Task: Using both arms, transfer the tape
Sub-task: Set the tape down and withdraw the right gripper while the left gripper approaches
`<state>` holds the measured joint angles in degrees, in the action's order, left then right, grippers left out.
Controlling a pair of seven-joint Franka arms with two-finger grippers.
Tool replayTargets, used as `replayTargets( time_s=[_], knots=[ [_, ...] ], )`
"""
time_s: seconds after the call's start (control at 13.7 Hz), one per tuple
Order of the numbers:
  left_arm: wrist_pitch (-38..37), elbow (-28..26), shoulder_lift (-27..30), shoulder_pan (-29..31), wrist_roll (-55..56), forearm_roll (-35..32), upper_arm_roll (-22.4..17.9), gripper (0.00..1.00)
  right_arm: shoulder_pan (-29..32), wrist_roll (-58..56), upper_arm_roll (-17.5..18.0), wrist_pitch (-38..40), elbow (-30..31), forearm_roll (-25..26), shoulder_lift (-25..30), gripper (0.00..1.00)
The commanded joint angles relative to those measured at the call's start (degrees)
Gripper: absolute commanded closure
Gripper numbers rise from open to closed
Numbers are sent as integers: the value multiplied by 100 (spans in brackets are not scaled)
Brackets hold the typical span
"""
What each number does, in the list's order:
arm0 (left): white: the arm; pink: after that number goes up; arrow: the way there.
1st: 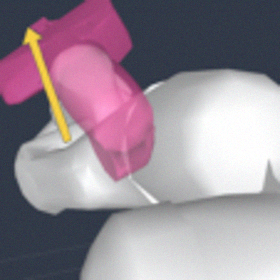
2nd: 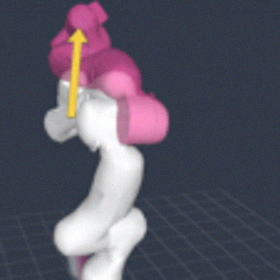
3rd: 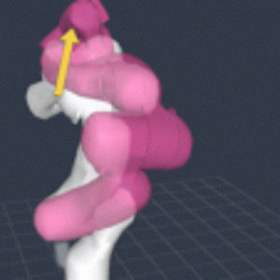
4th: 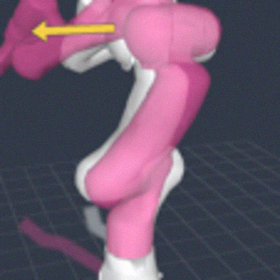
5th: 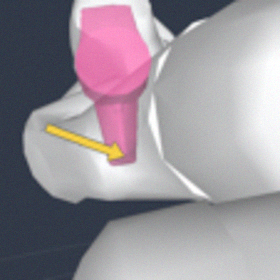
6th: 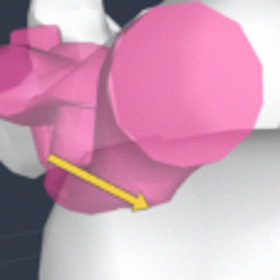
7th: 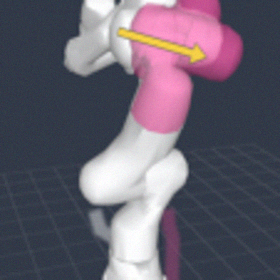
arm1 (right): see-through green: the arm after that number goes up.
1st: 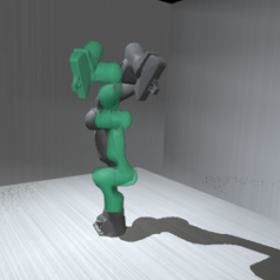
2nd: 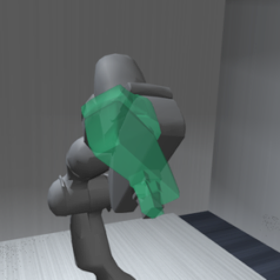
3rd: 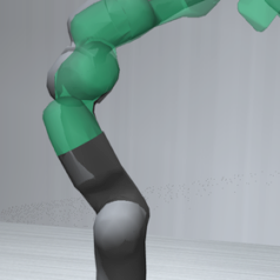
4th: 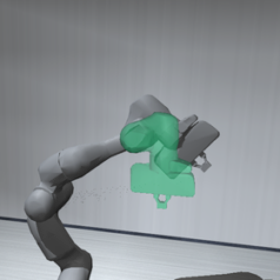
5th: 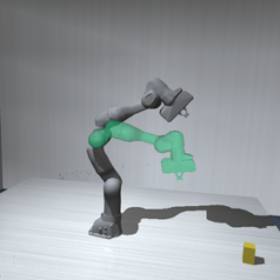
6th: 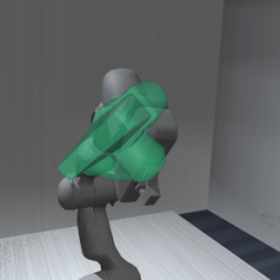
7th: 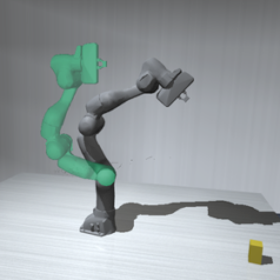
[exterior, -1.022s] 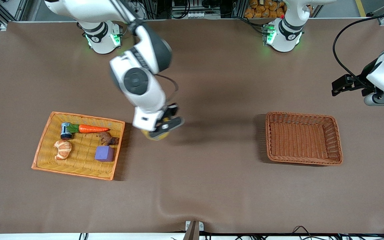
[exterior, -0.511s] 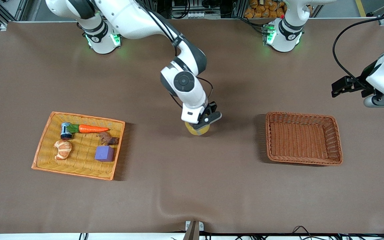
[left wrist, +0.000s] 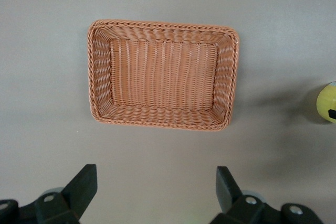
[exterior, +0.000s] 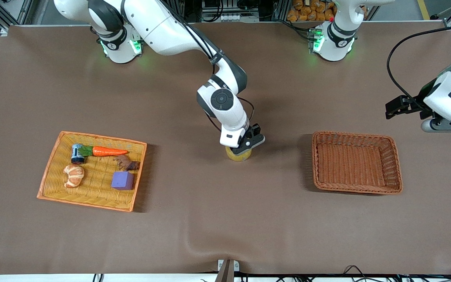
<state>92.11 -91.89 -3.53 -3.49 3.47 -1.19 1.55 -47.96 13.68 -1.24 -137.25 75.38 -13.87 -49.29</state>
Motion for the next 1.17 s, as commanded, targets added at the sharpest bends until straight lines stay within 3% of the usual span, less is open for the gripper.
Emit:
replayTargets(
  time_s=[0.0,0.15,0.29,0.44,0.66,0.8,0.95,1.1],
  knots=[
    [44,-48,46,-20,4,102,38,0,330,64,-26,1090,99,-125,795,0],
    [36,-31,-51,-72,74,163,73,0,612,240,-200,1909,562,-2,1593,0],
    [27,-5,-121,-151,678,618,117,0,656,152,-762,1973,1388,24,2464,0],
    [62,66,-270,-467,795,594,179,0,648,152,-1324,2367,1873,147,3098,0],
    [376,119,-604,-889,883,620,179,0,814,135,-2063,3543,1936,349,3854,0],
    [580,119,-727,-1135,1303,638,197,0,894,152,-2546,4098,1814,699,4067,0],
    [782,110,-911,-1416,1708,647,197,0,894,-101,-2969,4197,1725,1174,4277,0],
    [1071,101,-1201,-1671,1946,603,197,0,1034,-725,-3137,4189,1839,1176,4602,0]
  ],
)
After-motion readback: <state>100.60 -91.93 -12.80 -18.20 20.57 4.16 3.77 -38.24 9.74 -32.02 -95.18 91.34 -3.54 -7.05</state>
